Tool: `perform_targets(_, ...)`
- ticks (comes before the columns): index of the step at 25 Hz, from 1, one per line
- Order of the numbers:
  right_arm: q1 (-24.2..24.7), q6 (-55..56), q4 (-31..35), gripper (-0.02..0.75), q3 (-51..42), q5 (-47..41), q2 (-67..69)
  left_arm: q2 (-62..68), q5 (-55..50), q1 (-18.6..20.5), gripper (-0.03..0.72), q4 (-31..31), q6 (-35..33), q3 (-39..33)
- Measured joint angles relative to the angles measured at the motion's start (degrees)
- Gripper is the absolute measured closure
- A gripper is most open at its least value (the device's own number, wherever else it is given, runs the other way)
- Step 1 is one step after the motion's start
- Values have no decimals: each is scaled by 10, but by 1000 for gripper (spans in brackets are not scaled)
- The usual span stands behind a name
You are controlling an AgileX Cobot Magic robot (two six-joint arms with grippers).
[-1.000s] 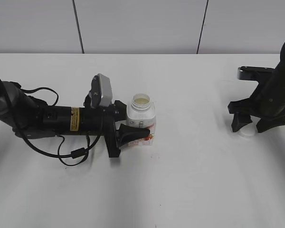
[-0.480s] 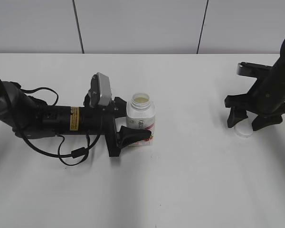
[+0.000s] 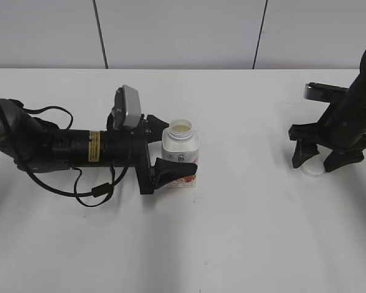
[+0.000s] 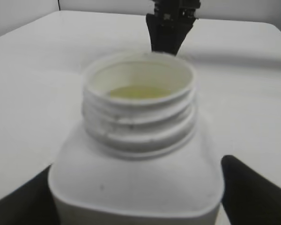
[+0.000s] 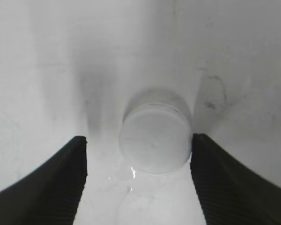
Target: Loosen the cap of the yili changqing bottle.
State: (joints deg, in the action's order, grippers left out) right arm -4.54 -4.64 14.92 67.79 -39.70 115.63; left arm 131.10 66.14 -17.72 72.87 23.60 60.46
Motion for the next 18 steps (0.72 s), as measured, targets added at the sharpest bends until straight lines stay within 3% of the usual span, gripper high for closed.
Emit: perform_targets(18, 0, 0, 6, 195, 0, -38, -120, -134, -16, 1, 105, 11, 85, -1)
